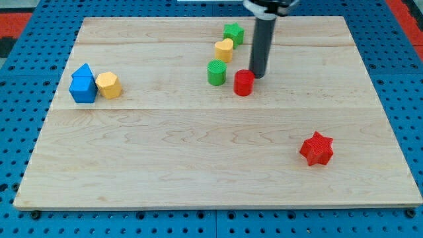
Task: Push the red circle to the top of red star
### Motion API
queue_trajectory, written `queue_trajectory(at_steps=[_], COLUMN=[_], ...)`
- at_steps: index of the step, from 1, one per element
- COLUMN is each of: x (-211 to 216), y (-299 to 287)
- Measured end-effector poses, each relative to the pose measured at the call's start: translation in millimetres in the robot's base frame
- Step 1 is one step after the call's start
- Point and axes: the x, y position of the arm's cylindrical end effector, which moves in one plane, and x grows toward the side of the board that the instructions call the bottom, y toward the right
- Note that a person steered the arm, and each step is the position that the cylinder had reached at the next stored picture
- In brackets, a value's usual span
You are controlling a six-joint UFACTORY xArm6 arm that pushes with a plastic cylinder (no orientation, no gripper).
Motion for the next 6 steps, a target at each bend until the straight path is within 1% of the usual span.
queue_trajectory(at_steps=[1, 3, 4, 5, 6], x=[2.1, 44.9, 68.9, 69.6, 64.6], y=[-42.6, -74.2, -111.4, -15.4, -3.6])
